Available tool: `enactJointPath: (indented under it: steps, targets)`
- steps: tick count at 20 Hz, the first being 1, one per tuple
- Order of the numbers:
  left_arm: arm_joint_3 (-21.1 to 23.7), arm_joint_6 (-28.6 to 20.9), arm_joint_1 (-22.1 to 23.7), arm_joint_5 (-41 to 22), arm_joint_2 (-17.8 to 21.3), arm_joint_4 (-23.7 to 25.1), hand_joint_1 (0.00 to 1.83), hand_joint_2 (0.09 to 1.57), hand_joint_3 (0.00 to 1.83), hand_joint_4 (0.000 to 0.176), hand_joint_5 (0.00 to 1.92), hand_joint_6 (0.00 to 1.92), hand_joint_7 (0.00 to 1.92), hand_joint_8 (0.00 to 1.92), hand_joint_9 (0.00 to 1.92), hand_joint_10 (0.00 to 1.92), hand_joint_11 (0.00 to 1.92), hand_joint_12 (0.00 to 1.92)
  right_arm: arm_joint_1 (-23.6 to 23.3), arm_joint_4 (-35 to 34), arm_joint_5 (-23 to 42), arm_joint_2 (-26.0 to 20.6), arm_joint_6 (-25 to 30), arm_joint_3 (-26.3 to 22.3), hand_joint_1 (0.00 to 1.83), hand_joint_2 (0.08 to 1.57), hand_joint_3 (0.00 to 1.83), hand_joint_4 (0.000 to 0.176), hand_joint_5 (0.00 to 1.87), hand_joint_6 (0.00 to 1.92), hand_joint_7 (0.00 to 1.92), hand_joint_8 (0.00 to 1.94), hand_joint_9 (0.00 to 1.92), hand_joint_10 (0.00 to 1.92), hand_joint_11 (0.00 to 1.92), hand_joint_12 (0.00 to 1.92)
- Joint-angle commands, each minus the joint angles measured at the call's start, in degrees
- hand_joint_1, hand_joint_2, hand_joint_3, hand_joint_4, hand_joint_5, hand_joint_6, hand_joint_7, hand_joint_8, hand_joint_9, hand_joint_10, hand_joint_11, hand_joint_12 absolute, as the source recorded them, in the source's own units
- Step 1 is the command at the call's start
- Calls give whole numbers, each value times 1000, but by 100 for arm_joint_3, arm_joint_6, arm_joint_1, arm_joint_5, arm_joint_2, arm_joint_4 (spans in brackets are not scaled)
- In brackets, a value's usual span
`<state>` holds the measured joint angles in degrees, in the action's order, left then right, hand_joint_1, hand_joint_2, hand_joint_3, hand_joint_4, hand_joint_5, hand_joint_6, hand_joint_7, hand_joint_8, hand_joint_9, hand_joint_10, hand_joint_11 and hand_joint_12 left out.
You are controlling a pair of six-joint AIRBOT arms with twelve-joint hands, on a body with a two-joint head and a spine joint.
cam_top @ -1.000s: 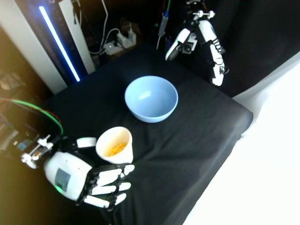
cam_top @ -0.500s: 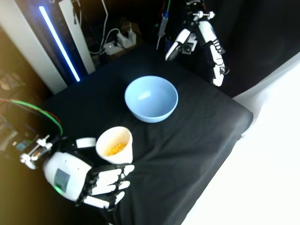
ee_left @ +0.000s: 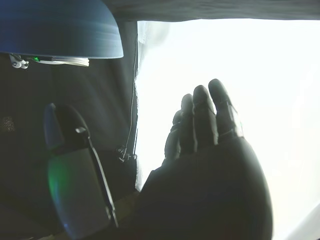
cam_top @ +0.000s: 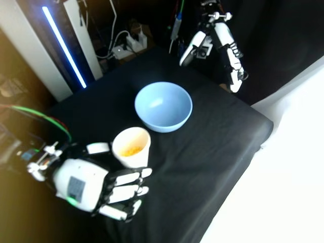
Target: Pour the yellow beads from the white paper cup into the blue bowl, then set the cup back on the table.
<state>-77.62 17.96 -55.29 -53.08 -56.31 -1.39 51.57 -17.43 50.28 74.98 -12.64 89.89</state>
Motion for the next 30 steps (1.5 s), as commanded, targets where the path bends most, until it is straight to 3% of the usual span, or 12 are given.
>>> enactJointPath:
  steps: [1,2,3,4,9,11,12,15,17,18,19,30]
  targets:
    - [-28,-72,25,-676,-43,-167,820,788,3,0,57,0,231,2,227,0,0,597,-144,-53,808,-40,81,-21,1238,1086,0,0,1210,633,891,868,832,32,73,1398]
    - [-28,-74,21,-677,-47,-168,800,785,1,0,65,3,244,7,238,5,9,599,-154,-53,831,-59,81,-36,1167,1052,0,0,1175,652,837,451,738,9,14,1343]
    - [-29,-76,17,-678,-51,-171,799,784,0,0,68,4,251,9,239,5,9,601,-160,-48,859,-78,81,-56,1244,1084,0,0,1065,813,984,826,711,3,2,1324]
    - [-31,-79,17,-678,-53,-171,806,779,0,0,68,4,246,6,231,1,1,597,-163,-42,888,-101,81,-76,1255,1084,0,0,1201,604,916,1046,908,111,170,1444]
    - [-35,-96,6,-679,-54,-181,824,787,0,0,59,2,232,1,240,3,0,656,-195,-27,1003,-248,81,-183,1243,1063,1,28,1141,699,1068,861,1101,135,618,1030]
    - [-35,-102,1,-676,-54,-183,824,789,1,0,49,0,223,3,225,1,0,634,-338,97,1014,-298,81,-217,1243,1068,0,19,1048,847,1142,747,1133,60,452,1053]
    - [-35,-105,-3,-675,-54,-185,810,784,0,0,52,0,221,1,243,4,0,671,-395,155,1014,-317,81,-229,1359,1061,1,0,1020,905,1179,673,1016,767,583,960]
    - [-39,-113,-9,-674,-54,-186,796,783,0,0,45,0,212,3,226,2,0,620,-580,372,1013,-338,81,-256,1383,1075,2,0,983,1003,1160,705,941,980,645,884]
    - [-43,-118,-9,-671,-53,-187,805,784,2,0,47,0,230,5,235,3,0,636,-722,543,1009,-338,81,-267,1245,1082,2,3,1021,982,1109,716,1005,223,477,900]
    - [-49,-123,-10,-664,-54,-187,799,783,1,0,47,0,235,4,242,4,0,657,-760,582,1006,-337,81,-265,1354,1062,8,0,1041,989,1200,612,954,783,522,873]
    - [-58,-127,-12,-655,-60,-187,801,791,2,0,51,1,235,2,246,4,0,693,-775,598,1003,-337,81,-264,1377,1078,0,0,987,1005,1184,672,918,973,526,854]
    - [-125,-202,-9,-596,-110,-145,812,799,1,0,61,1,230,2,265,1,0,738,-950,920,485,-292,80,-159,1391,1061,0,0,976,1005,1108,779,1090,793,902,783]
